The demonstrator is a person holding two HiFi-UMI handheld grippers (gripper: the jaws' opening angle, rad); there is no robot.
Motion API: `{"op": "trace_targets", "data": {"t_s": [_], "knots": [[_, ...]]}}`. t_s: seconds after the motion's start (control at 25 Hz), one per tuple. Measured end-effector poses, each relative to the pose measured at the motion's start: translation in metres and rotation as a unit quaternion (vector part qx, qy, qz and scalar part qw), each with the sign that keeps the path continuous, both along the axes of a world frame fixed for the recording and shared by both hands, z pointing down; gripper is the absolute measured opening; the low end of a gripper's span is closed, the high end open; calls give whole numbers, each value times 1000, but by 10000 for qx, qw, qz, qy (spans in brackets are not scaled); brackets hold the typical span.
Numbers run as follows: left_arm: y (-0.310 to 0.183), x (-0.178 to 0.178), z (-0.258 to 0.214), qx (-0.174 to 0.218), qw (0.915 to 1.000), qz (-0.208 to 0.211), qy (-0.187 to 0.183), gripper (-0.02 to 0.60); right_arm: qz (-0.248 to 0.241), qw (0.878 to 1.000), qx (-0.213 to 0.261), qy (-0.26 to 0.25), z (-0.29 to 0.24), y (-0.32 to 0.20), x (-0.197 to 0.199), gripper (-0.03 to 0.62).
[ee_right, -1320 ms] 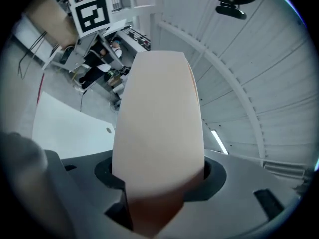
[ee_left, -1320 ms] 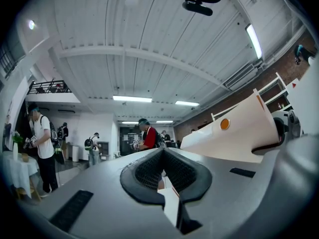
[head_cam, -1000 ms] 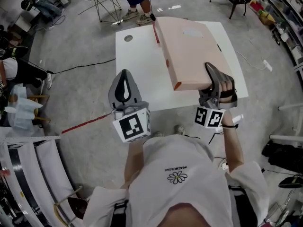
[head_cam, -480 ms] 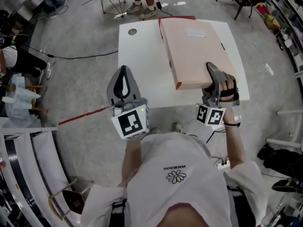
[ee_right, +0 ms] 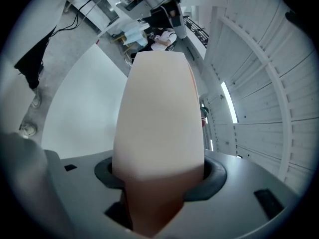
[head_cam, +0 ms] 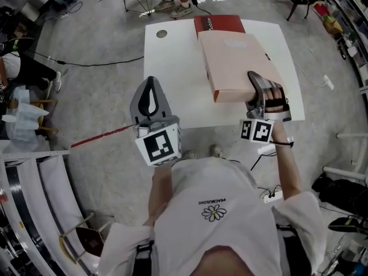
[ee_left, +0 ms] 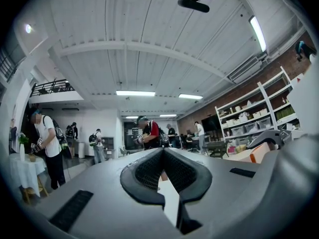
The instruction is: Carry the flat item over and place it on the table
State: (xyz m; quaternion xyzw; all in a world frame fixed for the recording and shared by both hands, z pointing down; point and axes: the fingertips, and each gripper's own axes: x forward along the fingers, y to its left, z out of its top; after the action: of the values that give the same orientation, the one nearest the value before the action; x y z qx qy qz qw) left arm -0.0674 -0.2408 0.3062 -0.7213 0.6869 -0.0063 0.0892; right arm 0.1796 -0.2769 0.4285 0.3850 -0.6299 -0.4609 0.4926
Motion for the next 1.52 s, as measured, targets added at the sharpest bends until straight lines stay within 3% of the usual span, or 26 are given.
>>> {"op": "trace_targets", "data": {"t_s": [0.32,0.92,1.08,1.36,1.52], "knots": [[4,-4,4,-74,9999,-133,63,15,3,9991,-366,236,24,-9,5,278],[13,-14,14,-285,9991,-239,-225,15,-28,9967,-722,362,57,-11,-3,278],[14,-14,9,-199,9994,-283,2,15,-28,9967,-716,374,62,-10,-3,278],[10,-9,19,-361,9989,-210,-208,15,-50,9962,-799,353,67,-15,-4,279],[10,-7,16,-253,9994,-201,-76,15,-33,9944,-1012,307,73,-12,-3,279]]}}
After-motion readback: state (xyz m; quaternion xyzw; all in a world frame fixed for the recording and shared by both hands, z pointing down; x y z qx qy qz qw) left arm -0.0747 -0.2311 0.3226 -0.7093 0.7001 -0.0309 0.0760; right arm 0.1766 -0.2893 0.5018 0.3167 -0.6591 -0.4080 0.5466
